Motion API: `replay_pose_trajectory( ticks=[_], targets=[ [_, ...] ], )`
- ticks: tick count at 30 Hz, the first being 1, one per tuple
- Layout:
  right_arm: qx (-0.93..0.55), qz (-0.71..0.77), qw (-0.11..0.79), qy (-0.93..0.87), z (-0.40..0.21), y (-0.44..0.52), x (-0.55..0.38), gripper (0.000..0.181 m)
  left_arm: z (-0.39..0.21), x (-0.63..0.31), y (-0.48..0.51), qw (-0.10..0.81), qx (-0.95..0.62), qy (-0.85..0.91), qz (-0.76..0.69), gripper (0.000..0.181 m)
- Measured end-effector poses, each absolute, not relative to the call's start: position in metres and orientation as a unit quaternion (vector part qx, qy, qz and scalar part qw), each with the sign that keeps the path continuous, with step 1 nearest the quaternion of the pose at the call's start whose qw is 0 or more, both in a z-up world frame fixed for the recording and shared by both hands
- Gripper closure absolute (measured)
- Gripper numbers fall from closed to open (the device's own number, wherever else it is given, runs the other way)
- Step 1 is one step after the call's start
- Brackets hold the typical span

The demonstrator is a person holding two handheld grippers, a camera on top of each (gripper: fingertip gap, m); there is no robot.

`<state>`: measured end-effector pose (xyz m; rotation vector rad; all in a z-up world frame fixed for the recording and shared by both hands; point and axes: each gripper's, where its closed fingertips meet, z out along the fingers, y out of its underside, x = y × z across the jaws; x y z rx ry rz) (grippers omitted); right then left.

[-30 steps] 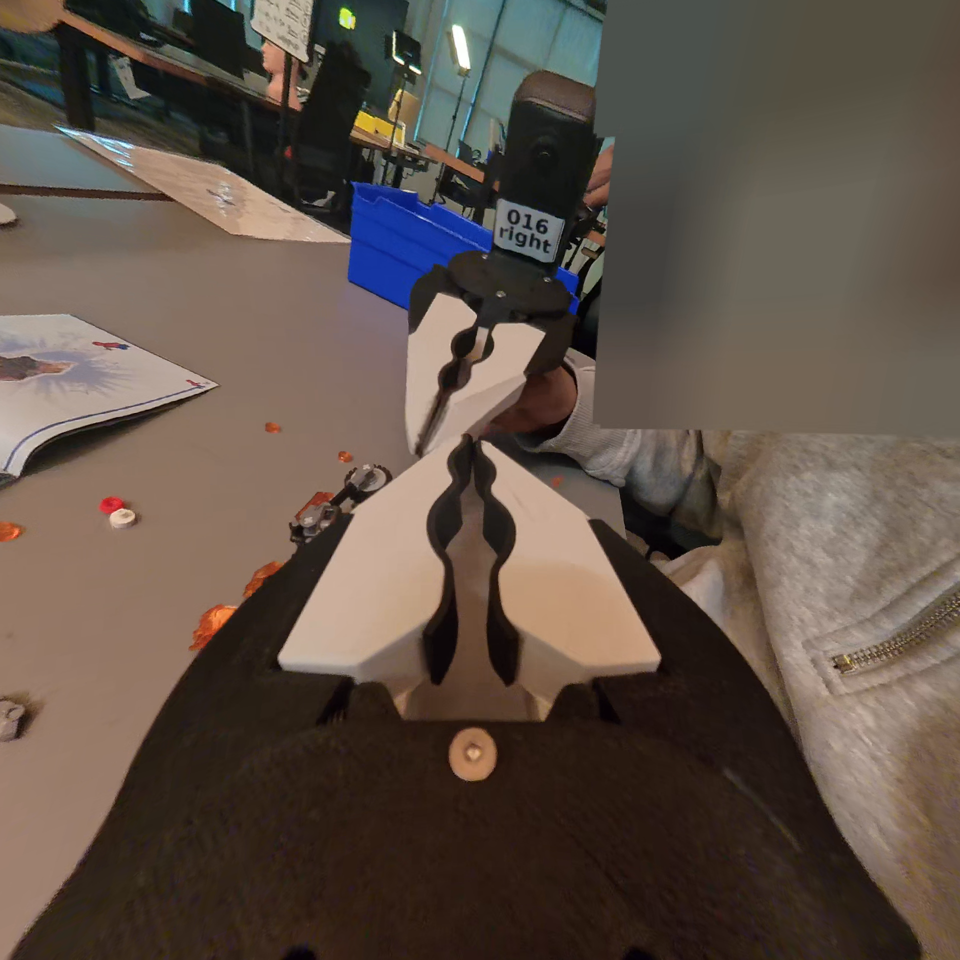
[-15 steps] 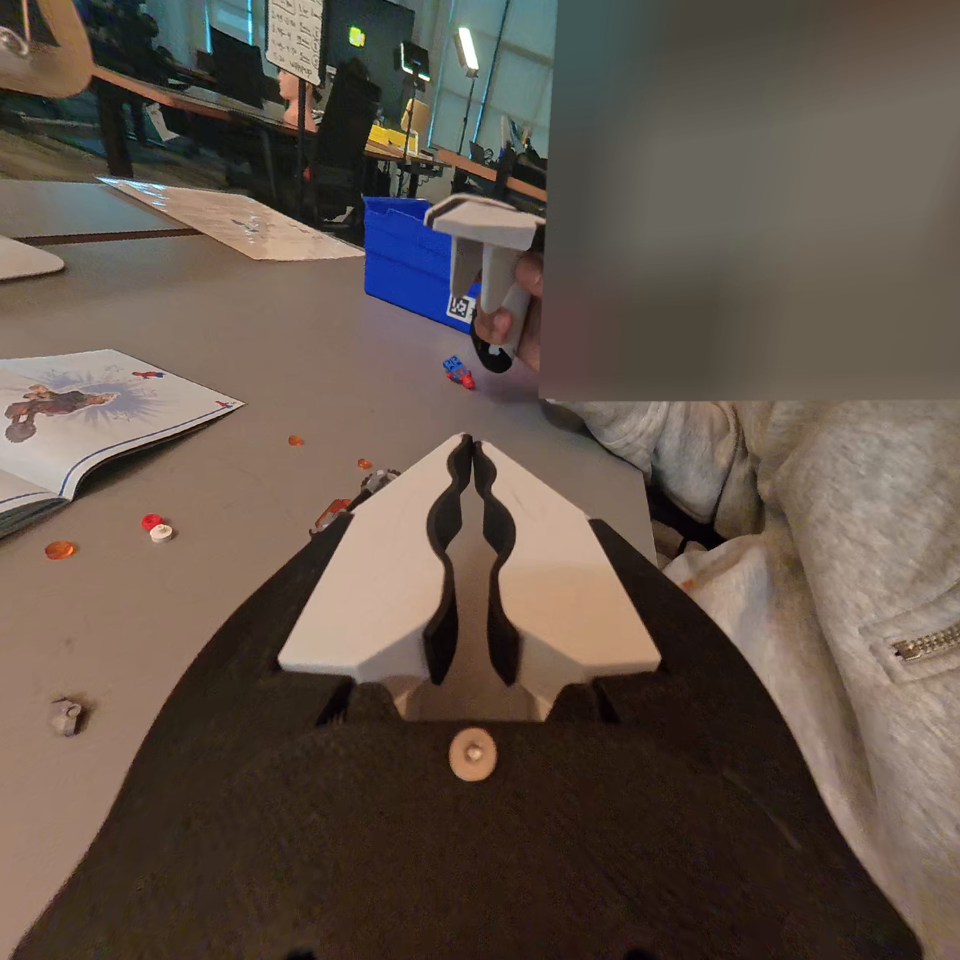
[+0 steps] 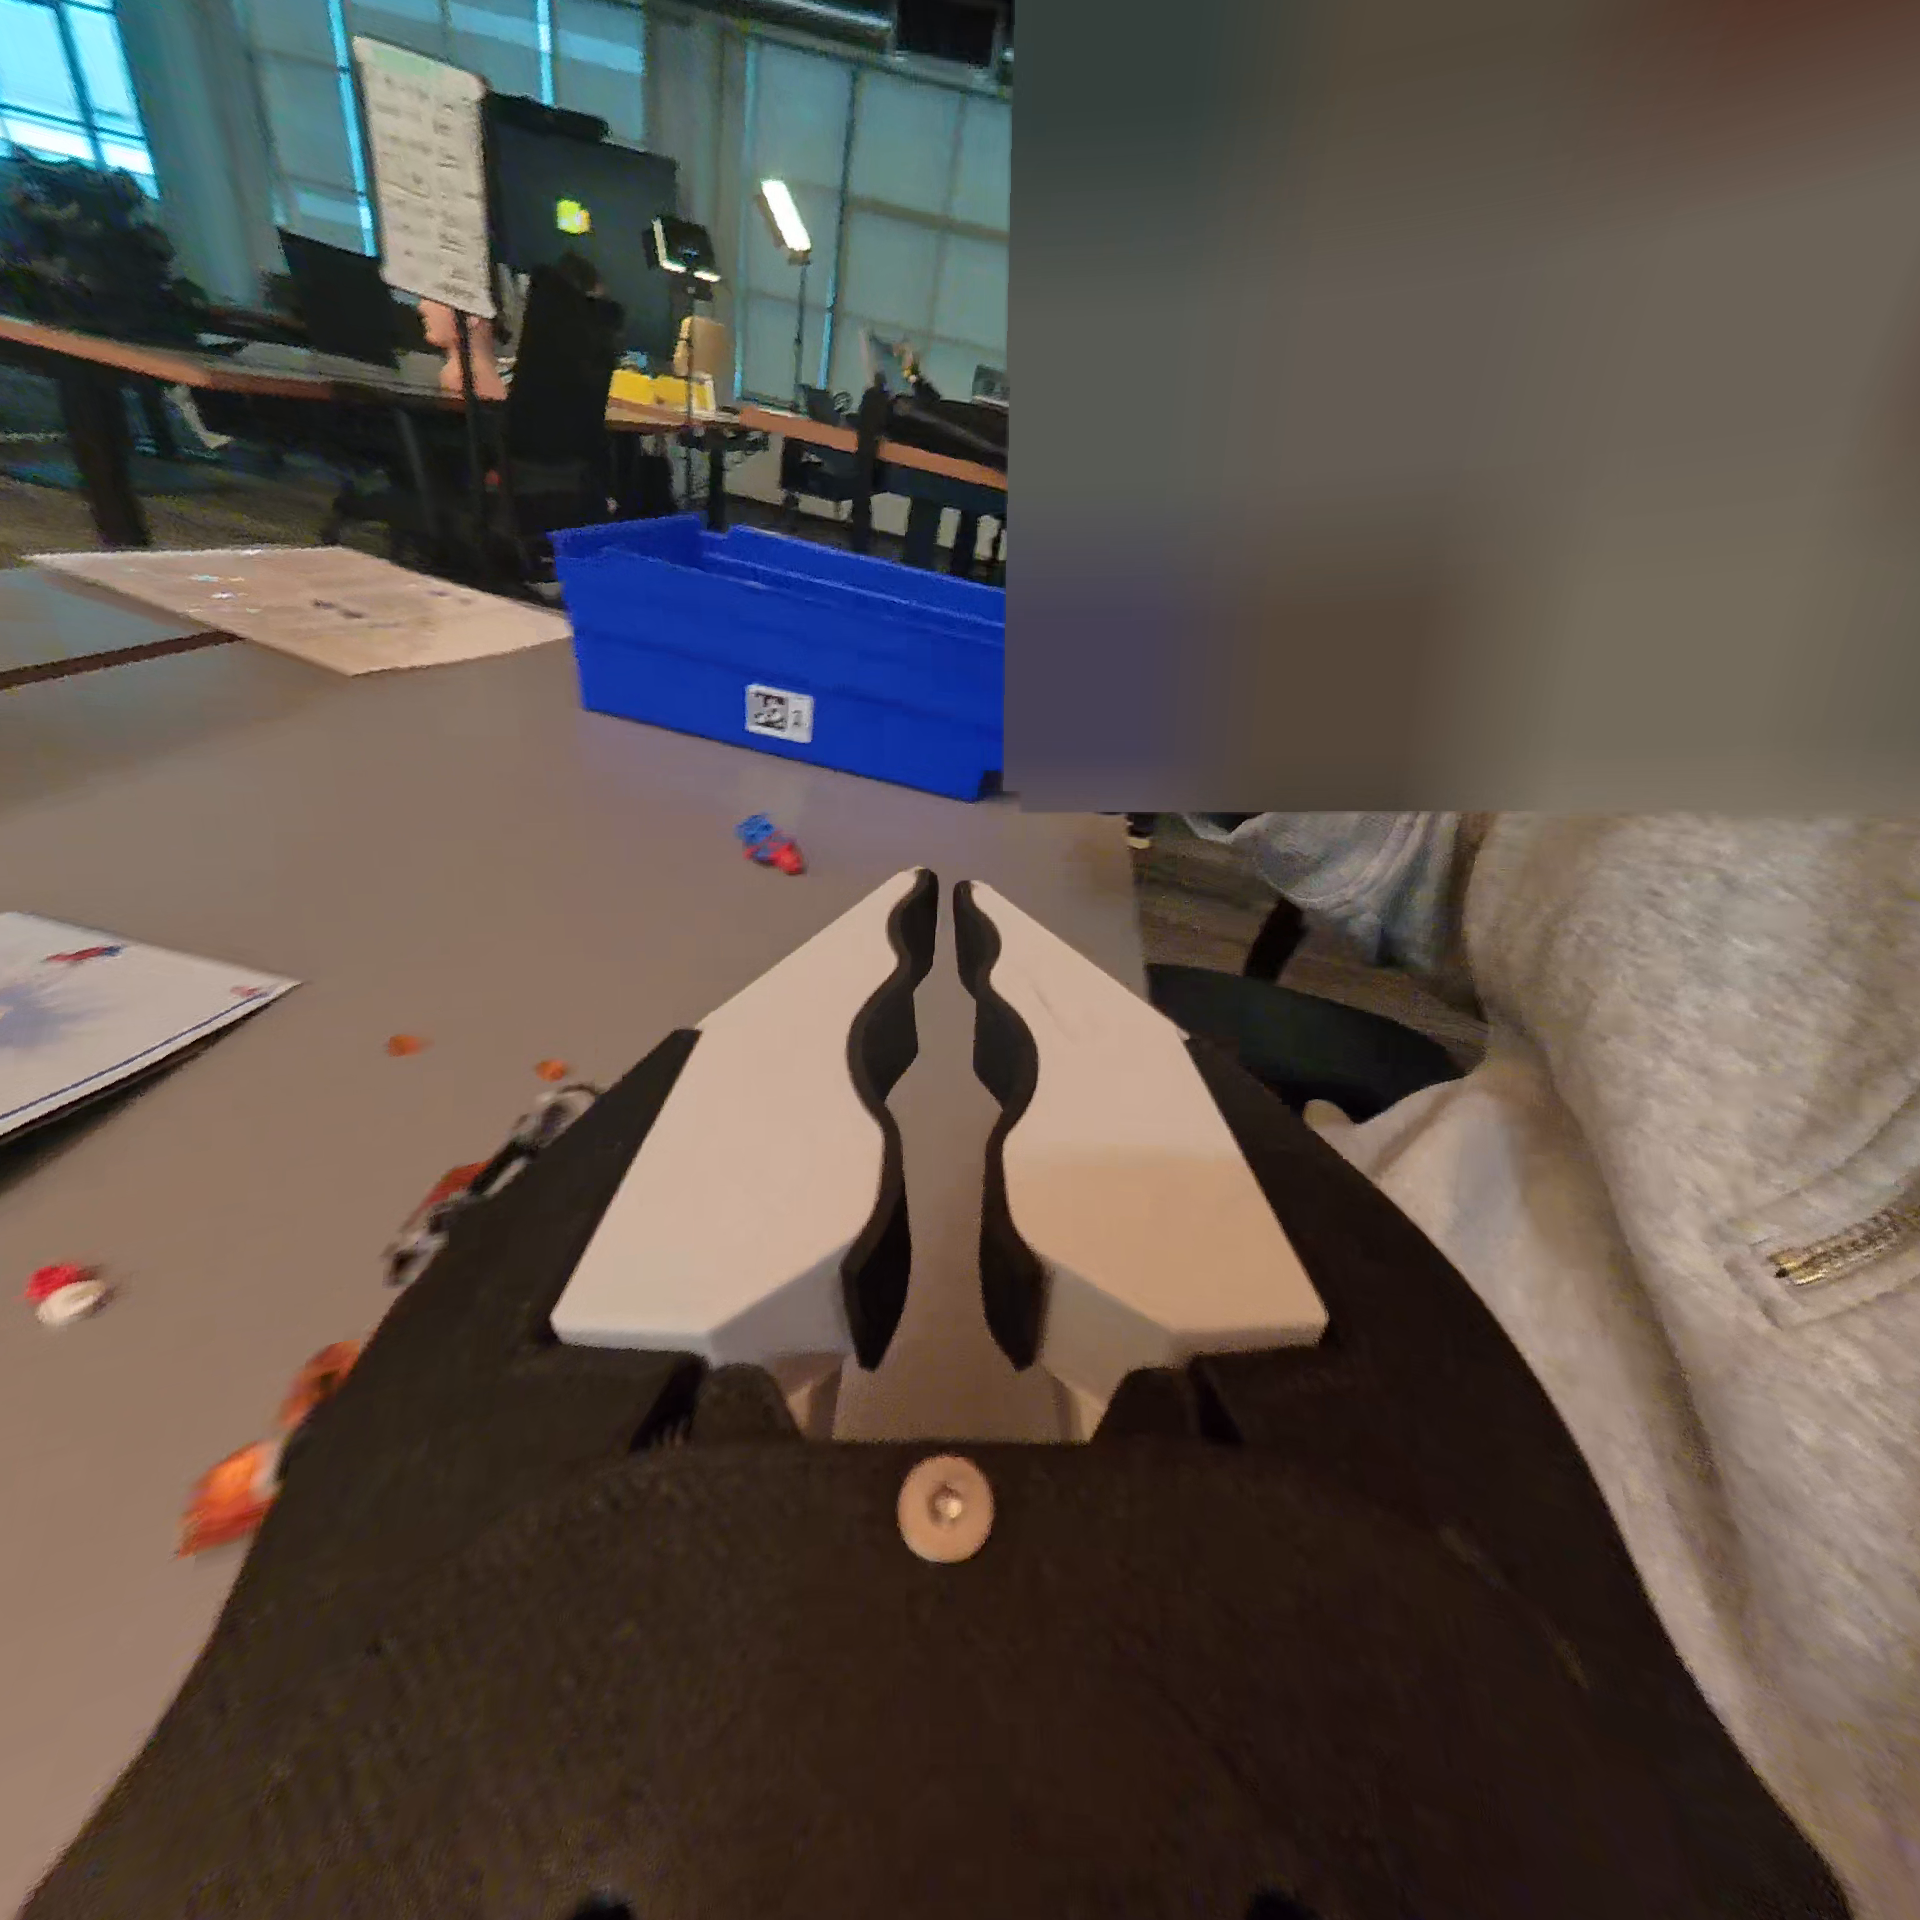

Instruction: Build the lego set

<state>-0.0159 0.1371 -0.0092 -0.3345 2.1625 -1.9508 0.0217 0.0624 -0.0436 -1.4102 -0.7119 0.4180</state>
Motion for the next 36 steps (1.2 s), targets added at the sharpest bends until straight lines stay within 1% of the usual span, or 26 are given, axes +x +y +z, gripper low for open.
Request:
replay_pose_trajectory(
  ticks=[3,5,6,7,8,9,10,12,14,17,20,24,26,29,33,36],
  targets=[
    [-0.110,-0.602,0.213,0.762,-0.038,0.157,0.045,0.172,-0.042,0.040,0.095,0.677,-0.647,-0.304,0.173,0.179],
    [-0.084,-0.542,0.282,0.787,-0.079,0.173,0.089,0.173,-0.049,0.057,0.121,0.667,-0.667,-0.300,0.140,0.179],
    [-0.065,-0.505,0.296,0.808,-0.106,0.181,0.106,0.171,-0.057,0.065,0.133,0.656,-0.679,-0.306,0.119,0.179],
    [-0.040,-0.467,0.291,0.834,-0.135,0.191,0.118,0.170,-0.069,0.075,0.145,0.641,-0.694,-0.313,0.099,0.179],
    [-0.018,-0.438,0.279,0.854,-0.158,0.201,0.126,0.164,-0.082,0.085,0.156,0.621,-0.711,-0.319,0.081,0.180],
    [-0.002,-0.425,0.272,0.863,-0.171,0.210,0.133,0.159,-0.096,0.095,0.165,0.599,-0.728,-0.327,0.068,0.180],
    [0.012,-0.427,0.267,0.864,-0.176,0.217,0.138,0.158,-0.110,0.105,0.172,0.576,-0.744,-0.333,0.061,0.181],
    [0.028,-0.456,0.256,0.852,-0.170,0.224,0.140,0.158,-0.132,0.123,0.181,0.537,-0.770,-0.340,0.059,0.181],
    [0.019,-0.470,0.256,0.844,-0.166,0.224,0.143,0.158,-0.144,0.134,0.185,0.518,-0.779,-0.349,0.063,0.181],
    [-0.021,-0.456,0.274,0.846,-0.164,0.216,0.152,0.158,-0.142,0.145,0.193,0.532,-0.770,-0.349,0.045,0.181],
    [-0.080,-0.459,0.250,0.849,-0.156,0.209,0.152,0.159,-0.144,0.161,0.206,0.537,-0.779,-0.323,0.000,0.181],
    [-0.136,-0.444,0.243,0.851,-0.160,0.208,0.152,0.169,-0.160,0.161,0.212,0.521,-0.786,-0.330,-0.045,0.181],
    [-0.130,-0.426,0.251,0.860,-0.170,0.209,0.149,0.171,-0.162,0.149,0.207,0.531,-0.766,-0.355,-0.065,0.181],
    [-0.115,-0.425,0.264,0.858,-0.175,0.211,0.149,0.173,-0.172,0.137,0.202,0.521,-0.751,-0.387,-0.118,0.181],
    [-0.110,-0.418,0.262,0.863,-0.177,0.213,0.147,0.176,-0.187,0.136,0.210,0.488,-0.779,-0.366,-0.145,0.181],
    [-0.127,-0.430,0.260,0.855,-0.171,0.215,0.148,0.180,-0.187,0.139,0.211,0.476,-0.800,-0.336,-0.145,0.181]
  ],
)
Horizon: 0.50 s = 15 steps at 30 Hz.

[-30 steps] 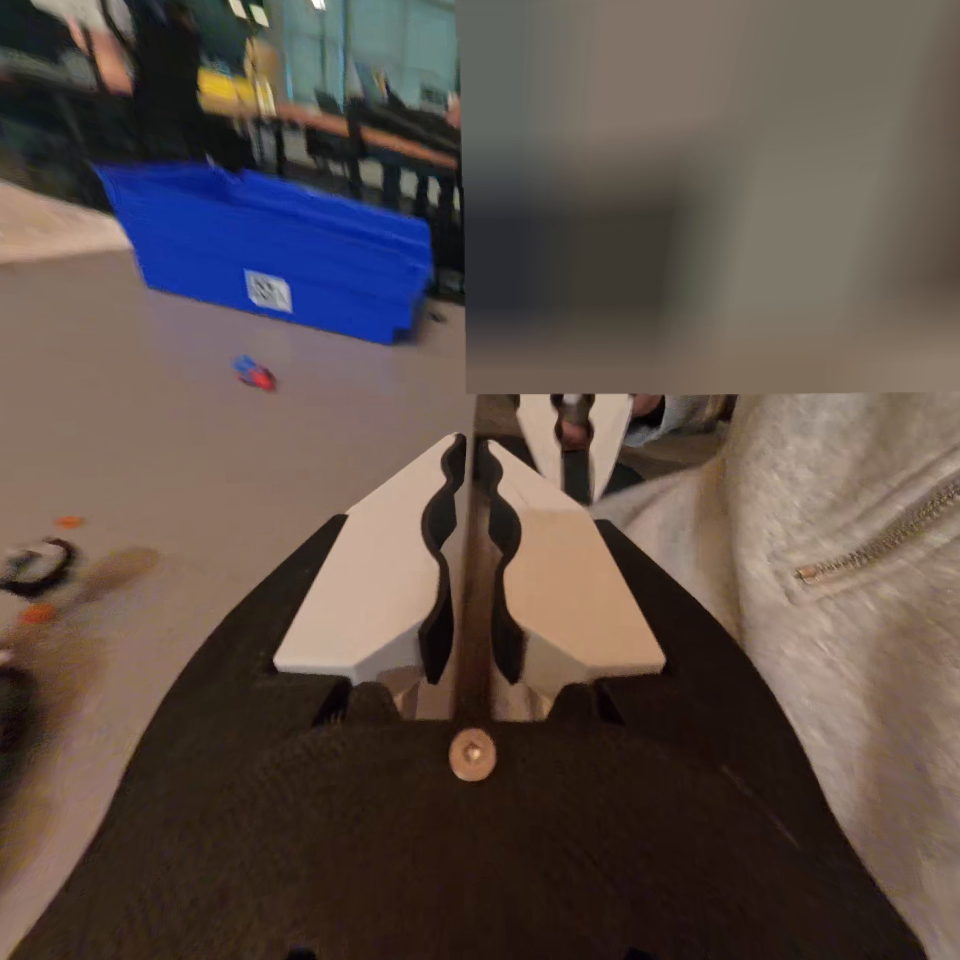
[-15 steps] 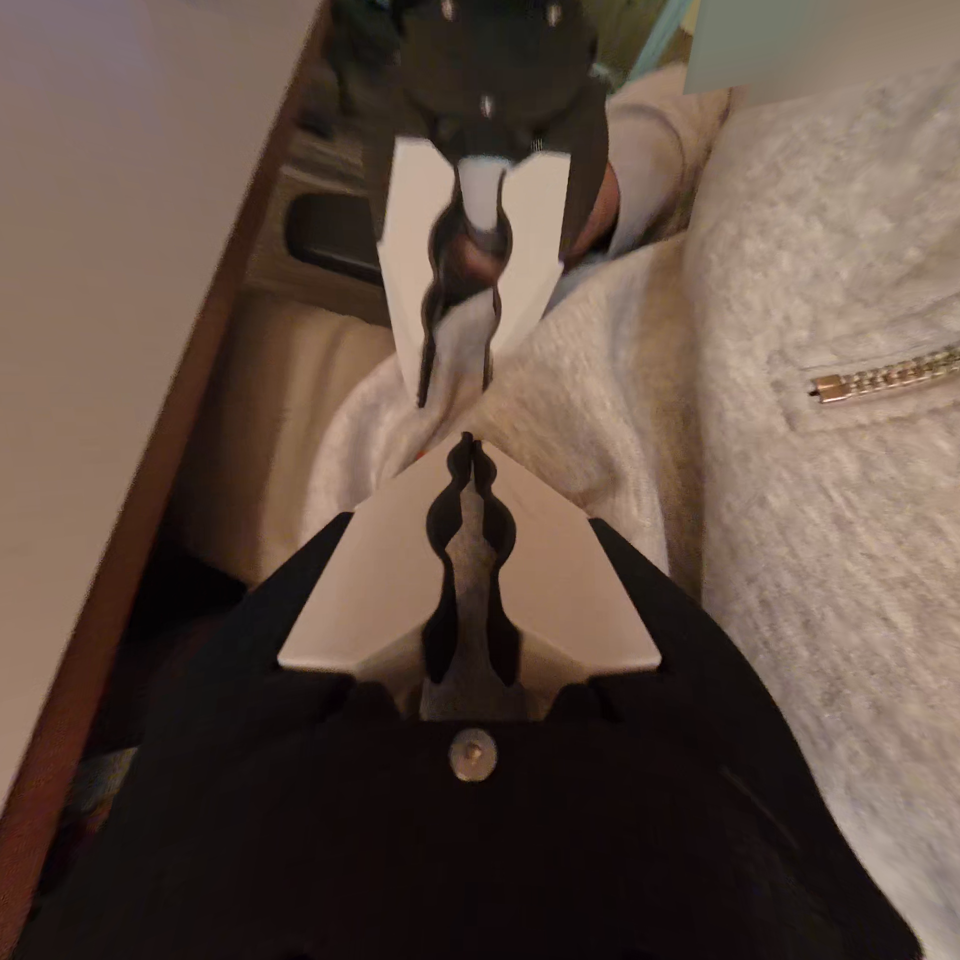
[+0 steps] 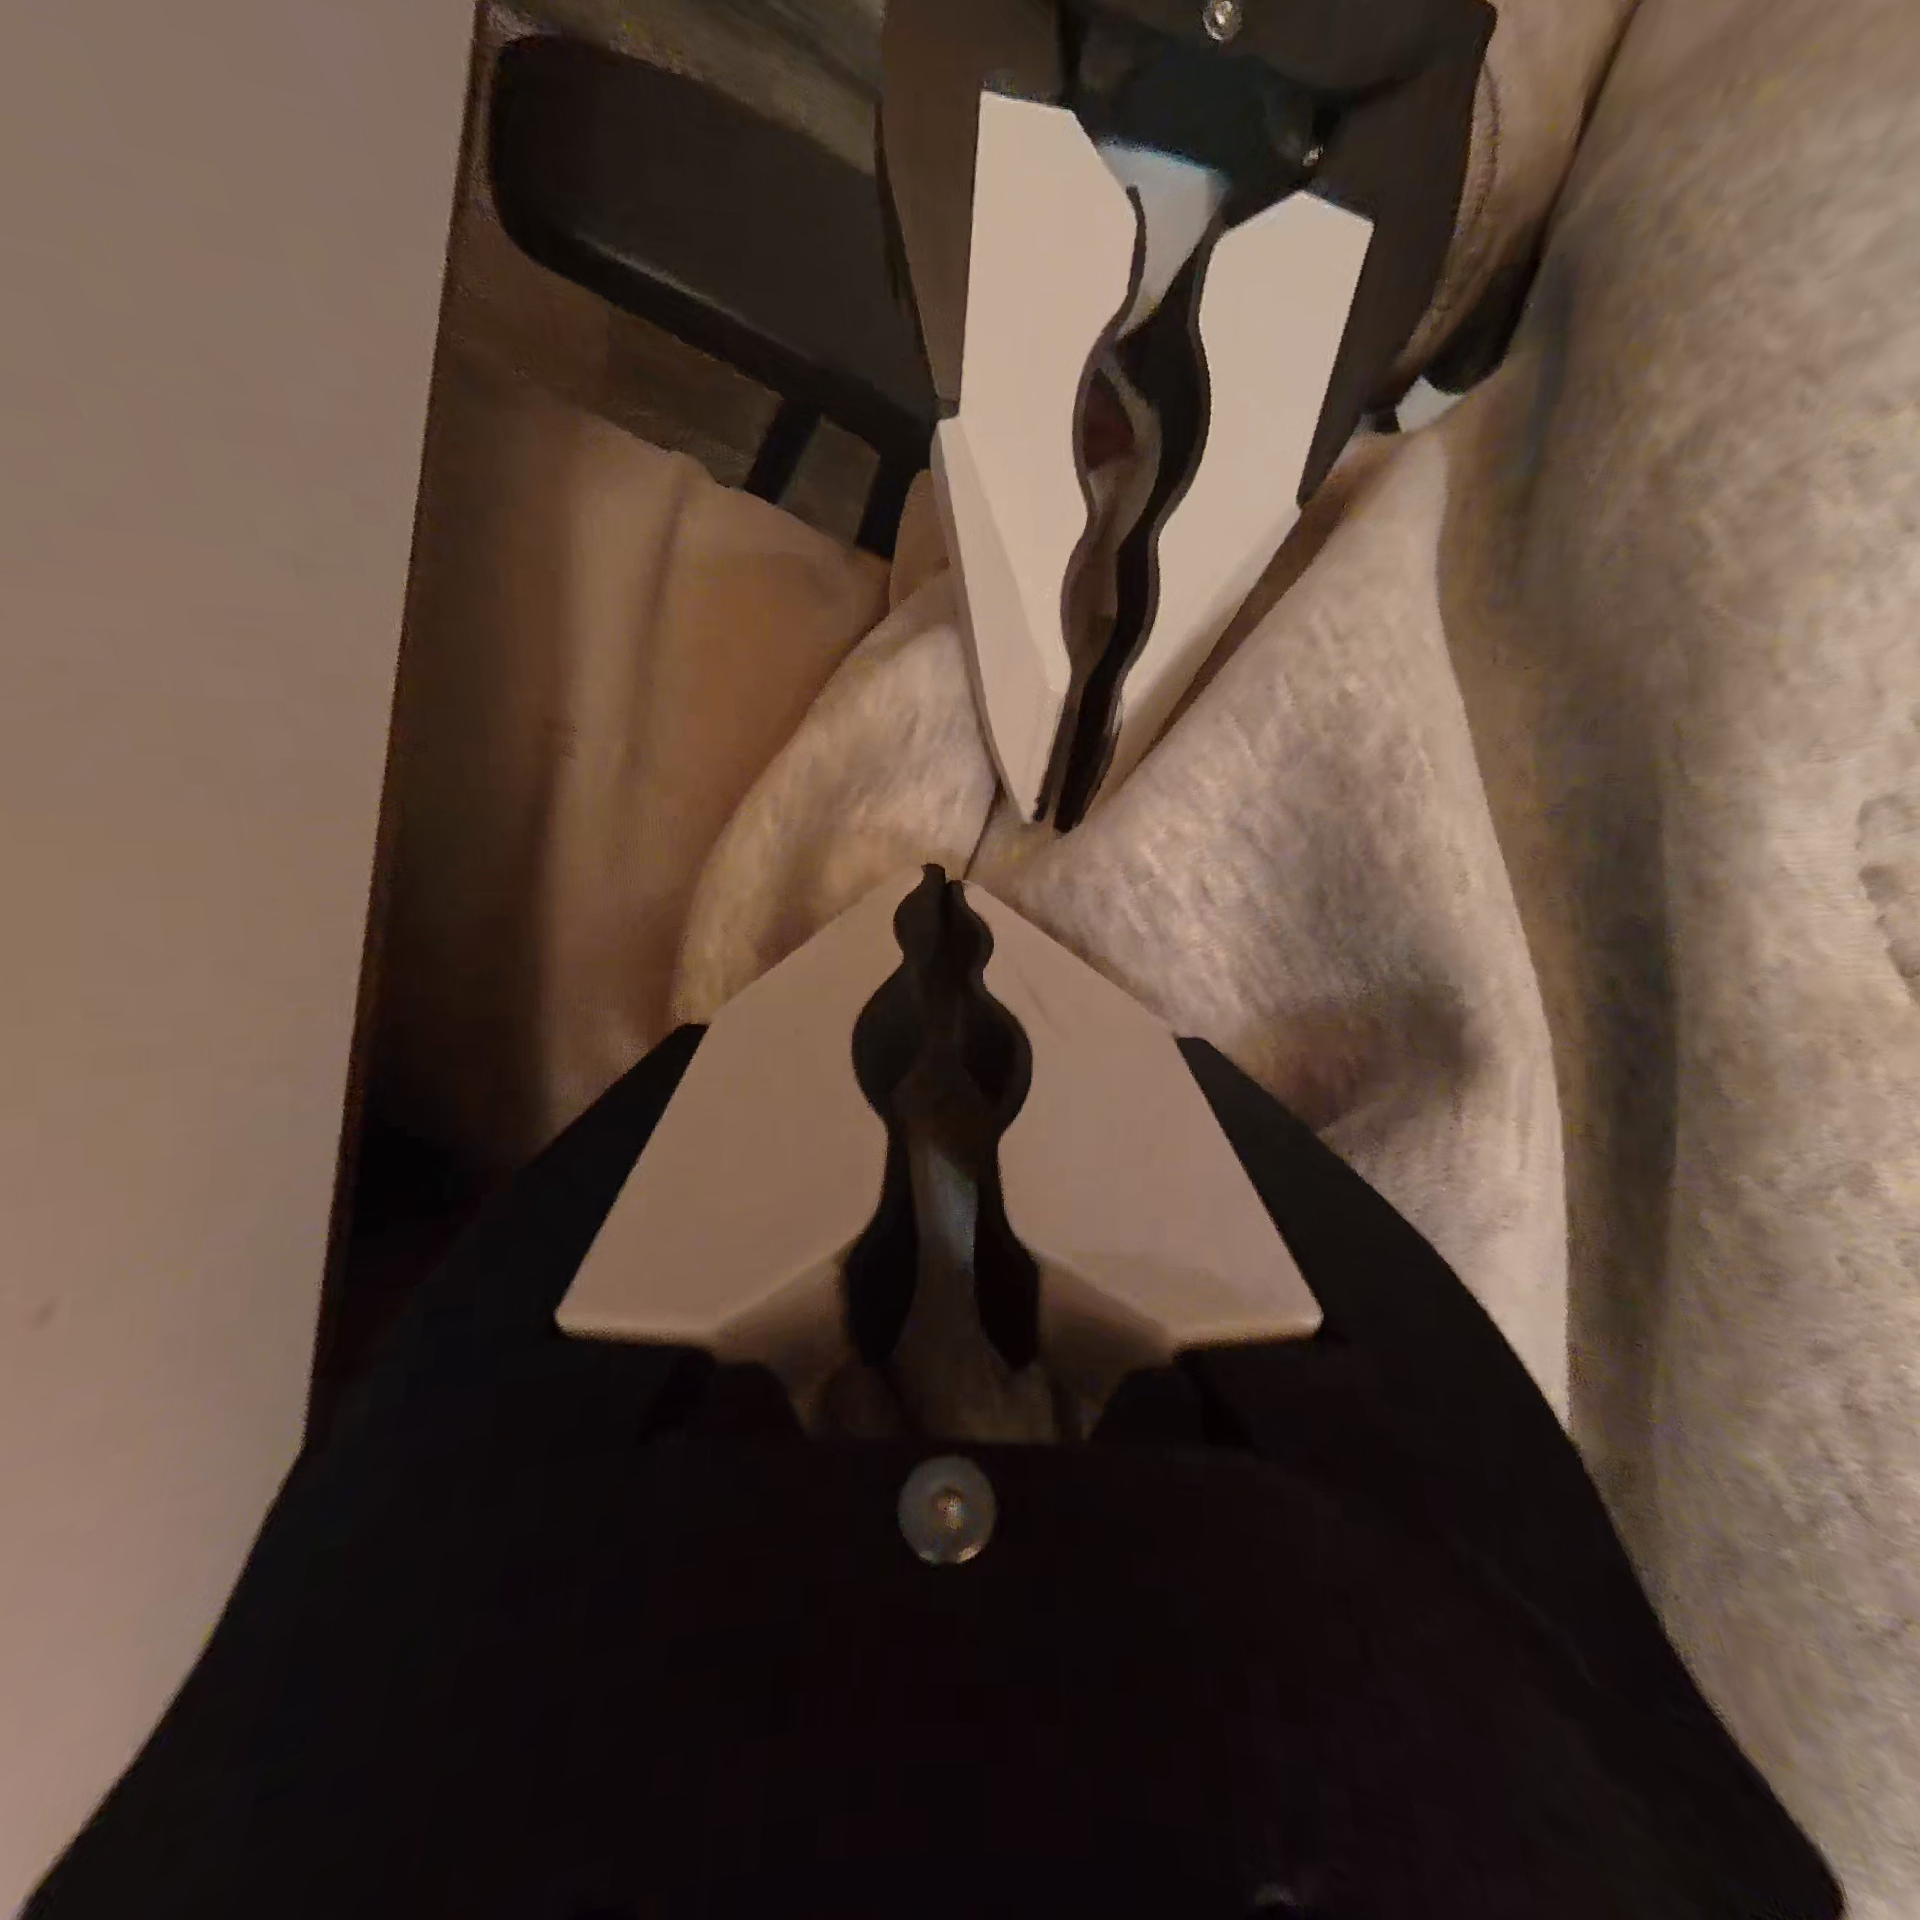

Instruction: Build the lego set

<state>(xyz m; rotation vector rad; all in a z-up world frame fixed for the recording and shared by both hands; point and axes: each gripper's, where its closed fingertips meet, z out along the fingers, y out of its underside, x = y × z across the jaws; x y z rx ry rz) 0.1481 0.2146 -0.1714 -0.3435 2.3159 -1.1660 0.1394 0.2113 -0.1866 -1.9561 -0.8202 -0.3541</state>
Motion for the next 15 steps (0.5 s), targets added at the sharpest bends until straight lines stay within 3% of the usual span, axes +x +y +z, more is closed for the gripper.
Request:
replay_pose_trajectory(
  ticks=[5,9,15],
  targets=[
    [-0.140,-0.405,0.273,0.861,-0.182,0.220,0.143,0.180,-0.183,0.147,0.207,0.467,-0.811,-0.315,-0.161,0.181],
    [-0.179,-0.365,0.212,0.889,-0.203,0.222,0.128,0.181,-0.185,0.149,0.209,0.455,-0.817,-0.315,-0.158,0.181],
    [-0.192,-0.370,0.200,0.887,-0.207,0.212,0.132,0.181,-0.197,0.141,0.205,0.418,-0.837,-0.331,-0.122,0.181]
  ],
)
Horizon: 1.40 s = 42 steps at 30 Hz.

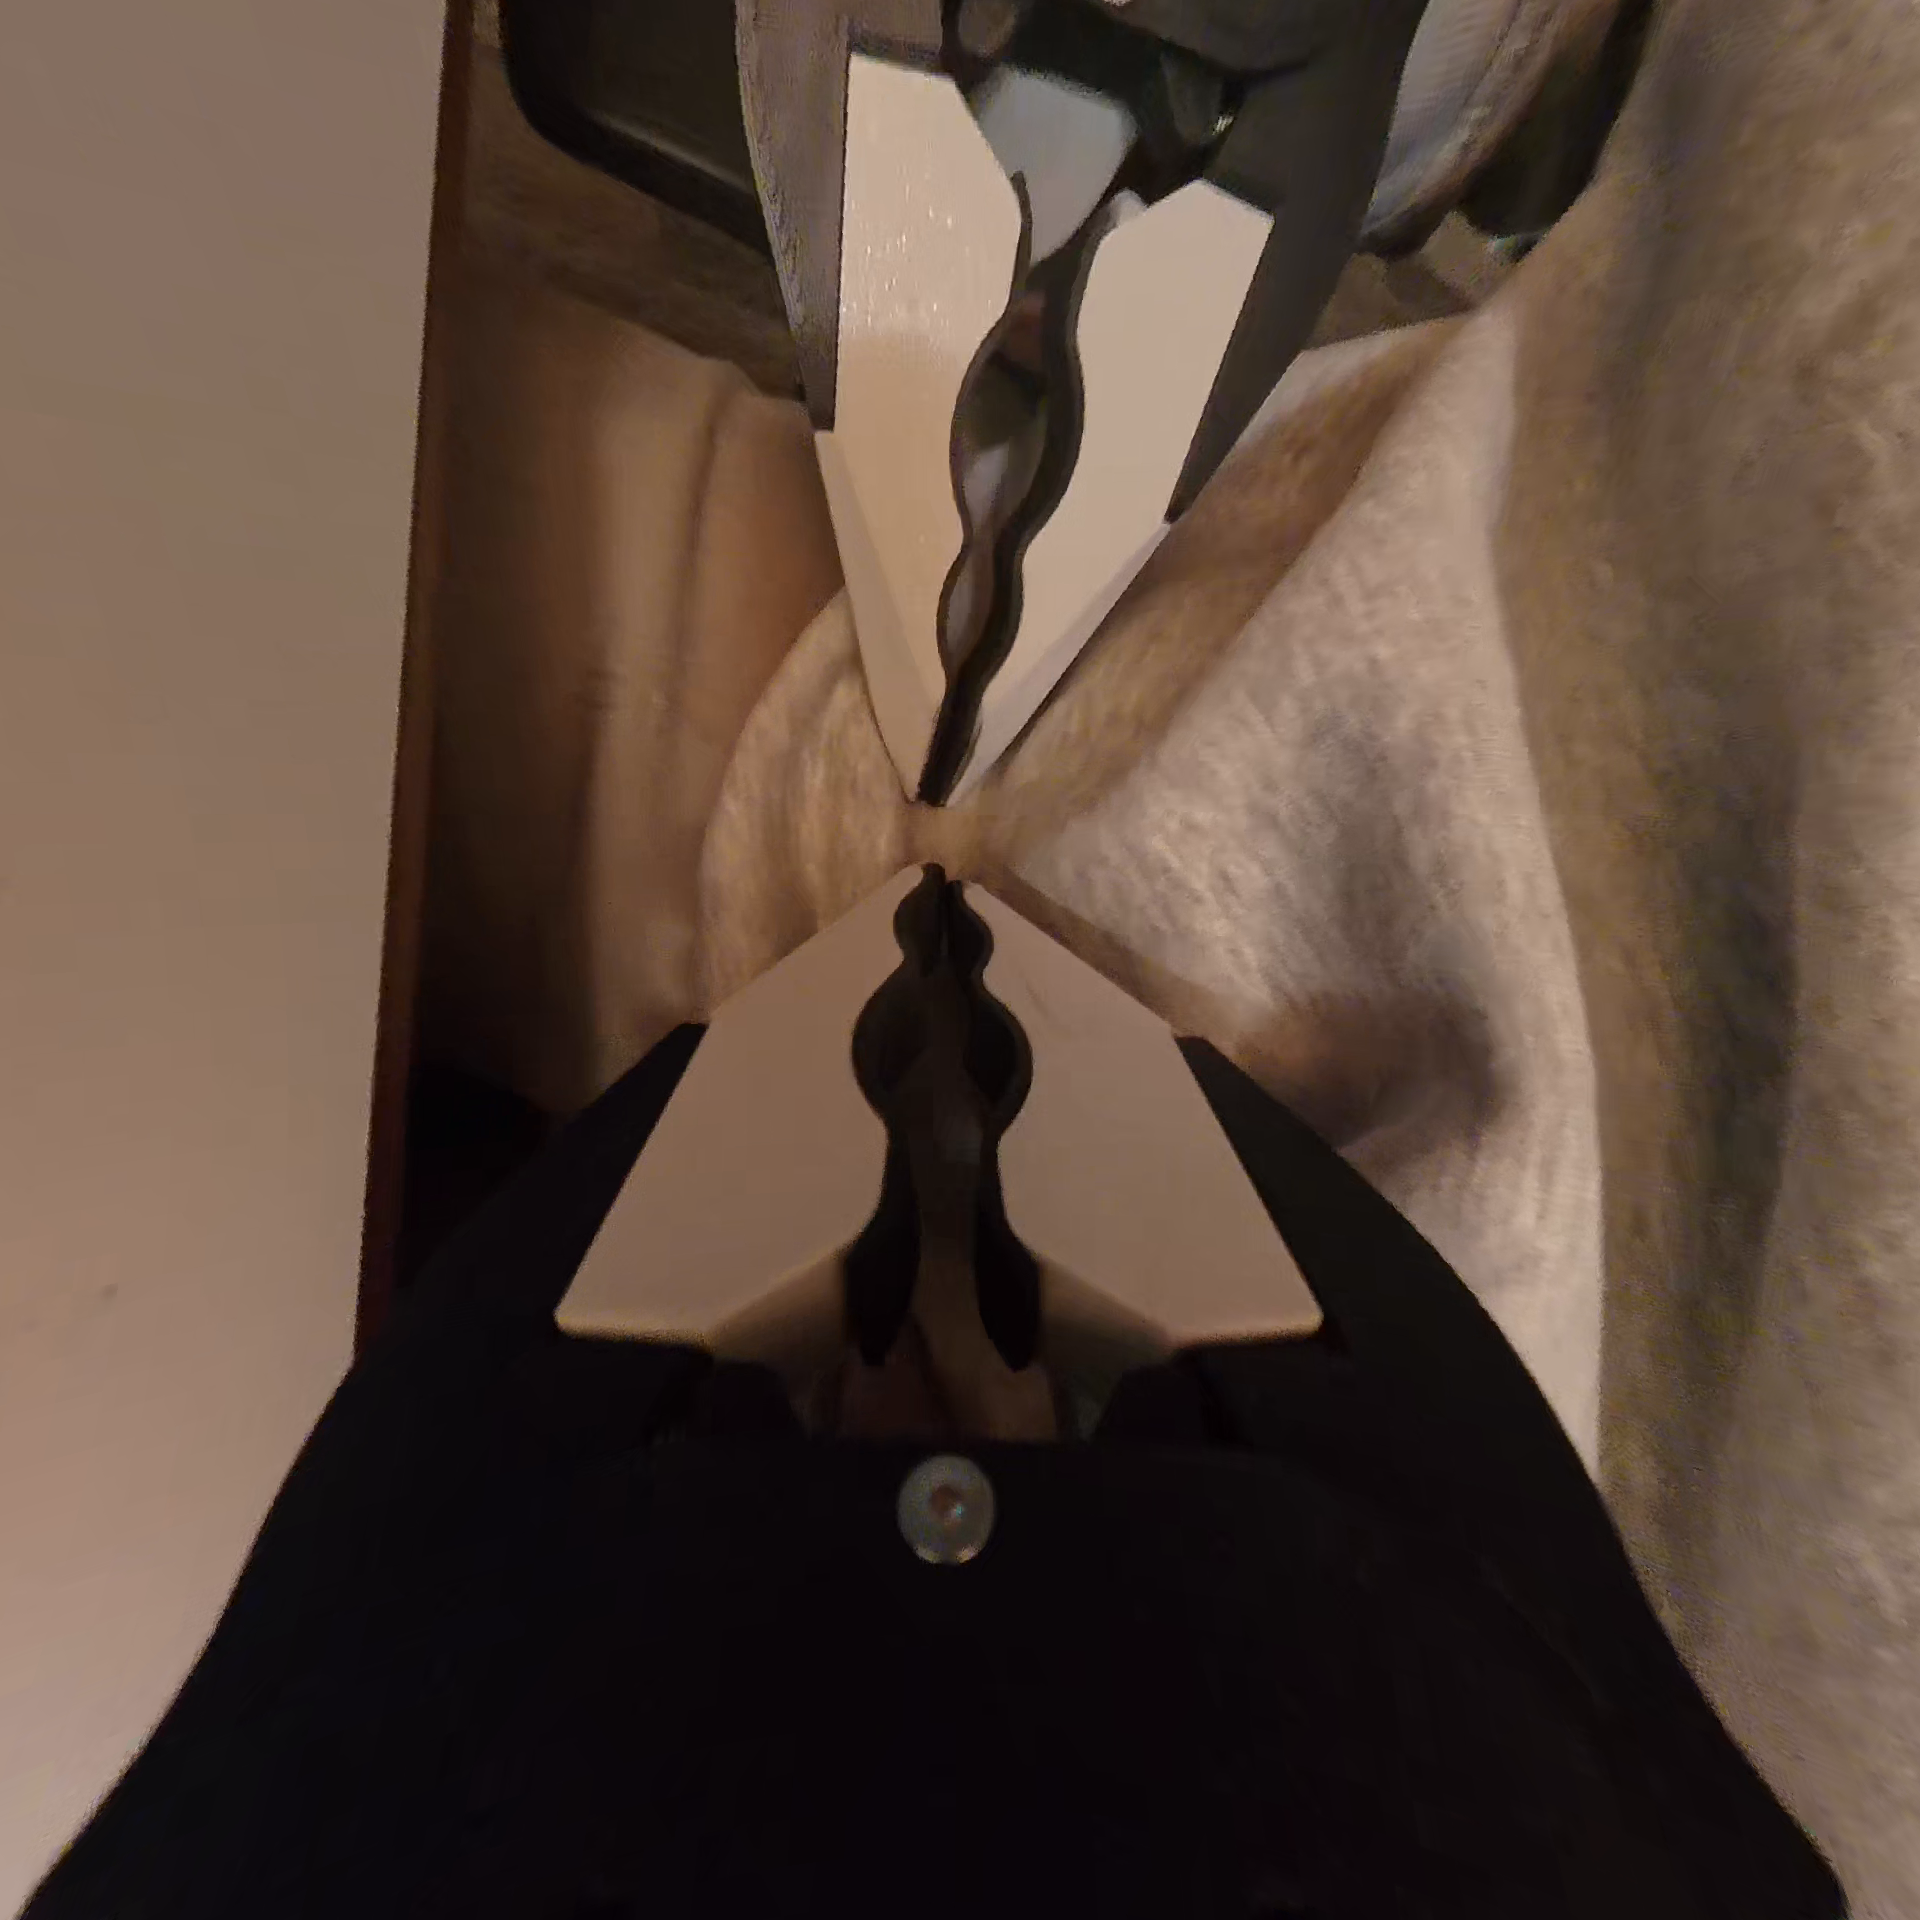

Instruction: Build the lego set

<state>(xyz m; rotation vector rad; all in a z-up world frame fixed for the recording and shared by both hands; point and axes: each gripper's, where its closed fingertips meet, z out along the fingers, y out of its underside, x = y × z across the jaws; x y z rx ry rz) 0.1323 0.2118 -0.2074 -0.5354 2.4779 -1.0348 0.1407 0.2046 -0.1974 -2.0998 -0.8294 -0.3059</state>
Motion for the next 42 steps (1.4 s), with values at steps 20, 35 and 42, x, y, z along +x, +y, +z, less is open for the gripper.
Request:
replay_pose_trajectory(
  ticks=[20,35,42],
  targets=[
    [-0.159,-0.396,0.227,0.875,-0.207,0.206,0.135,0.172,-0.214,0.137,0.207,0.359,-0.870,-0.322,-0.099,0.176],
    [-0.100,-0.574,0.232,0.779,-0.112,0.184,0.098,0.172,-0.097,0.096,0.189,0.649,-0.672,-0.346,-0.082,0.180],
    [-0.074,-0.627,0.284,0.721,-0.079,0.171,0.095,0.173,-0.079,0.092,0.182,0.698,-0.623,-0.346,-0.071,0.181]
  ],
)
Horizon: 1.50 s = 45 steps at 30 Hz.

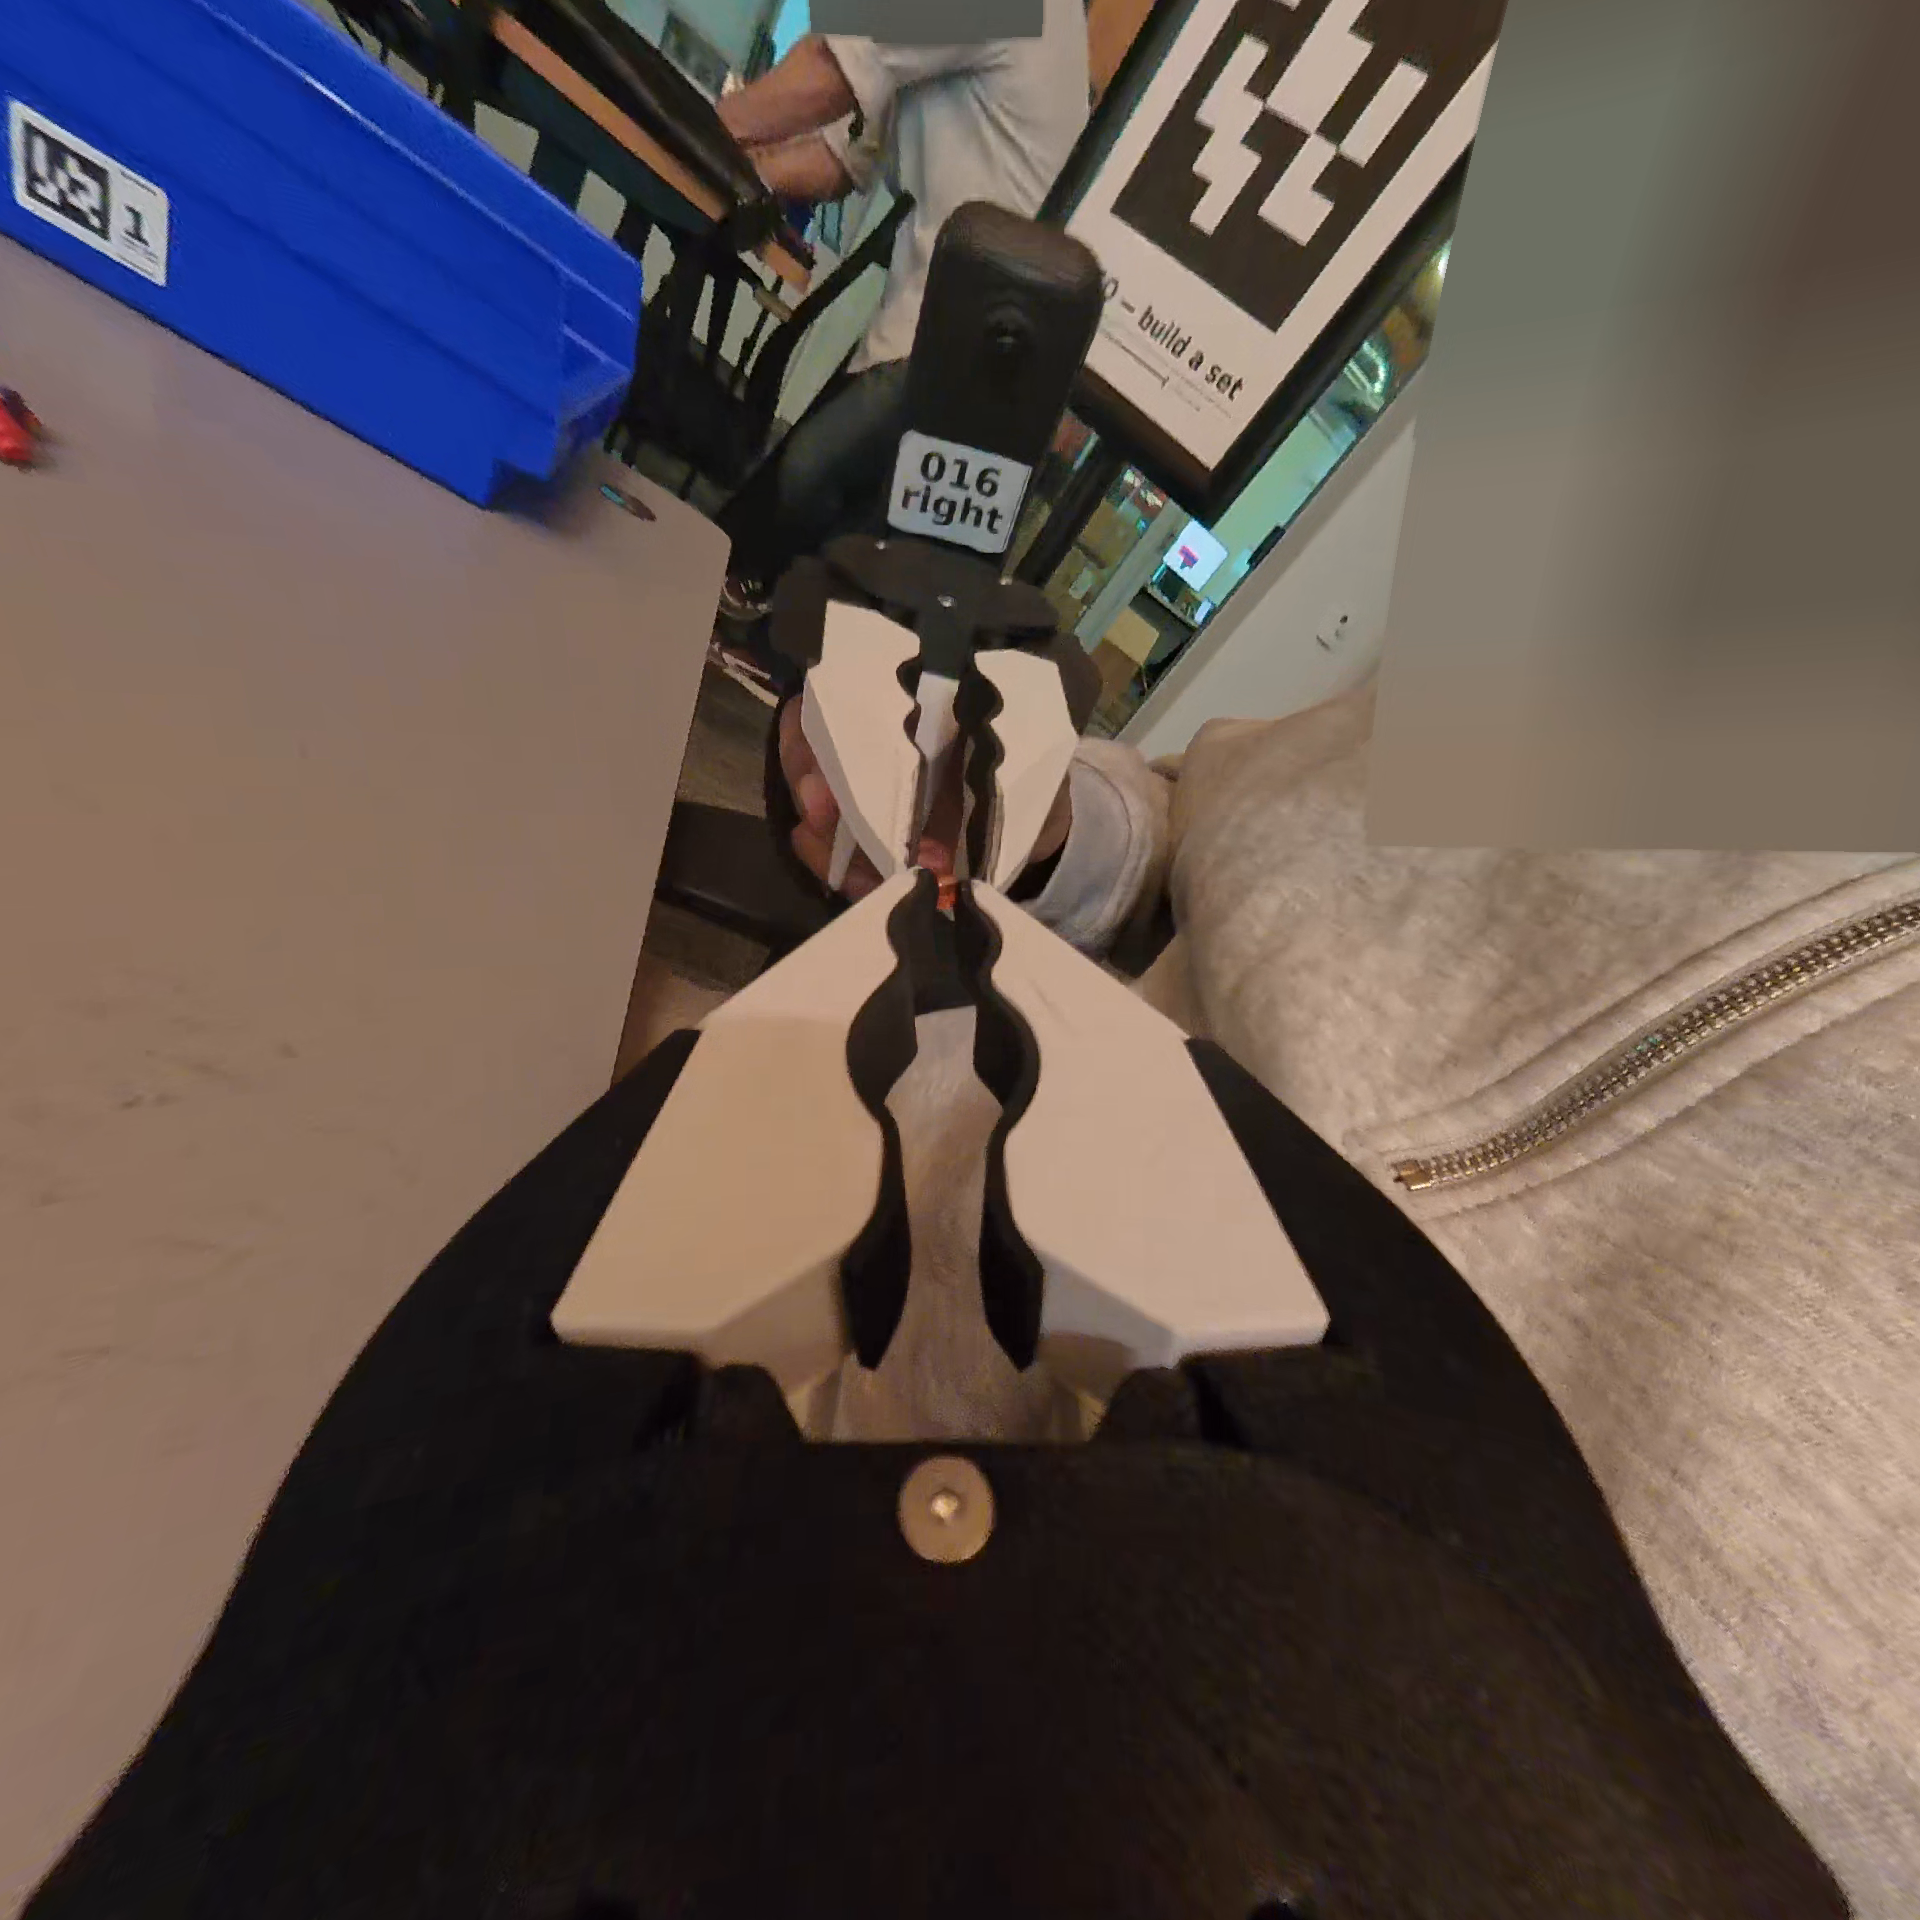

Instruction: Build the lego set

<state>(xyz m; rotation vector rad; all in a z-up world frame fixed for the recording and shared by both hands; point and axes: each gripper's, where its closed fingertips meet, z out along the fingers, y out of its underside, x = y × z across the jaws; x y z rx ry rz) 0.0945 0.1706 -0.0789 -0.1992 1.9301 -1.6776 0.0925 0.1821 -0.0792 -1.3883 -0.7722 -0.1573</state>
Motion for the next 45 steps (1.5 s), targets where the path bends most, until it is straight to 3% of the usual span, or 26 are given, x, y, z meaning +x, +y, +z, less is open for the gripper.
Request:
replay_pose_trajectory(
  ticks=[4,11,32,45],
  targets=[
    [-0.053,-0.632,0.317,0.705,-0.076,0.168,0.092,0.179,-0.076,0.092,0.180,0.708,-0.610,-0.349,-0.072,0.181],
    [-0.014,-0.631,0.382,0.675,-0.073,0.168,0.088,0.173,-0.071,0.090,0.182,0.722,-0.599,-0.341,-0.062,0.181],
    [0.008,-0.612,0.392,0.687,-0.075,0.160,0.075,0.181,-0.081,0.076,0.169,0.700,-0.611,-0.370,0.005,0.174],
    [0.115,-0.477,0.468,0.735,-0.107,0.145,0.062,0.181,-0.114,0.061,0.154,0.528,-0.762,-0.299,0.226,0.165]
  ],
)
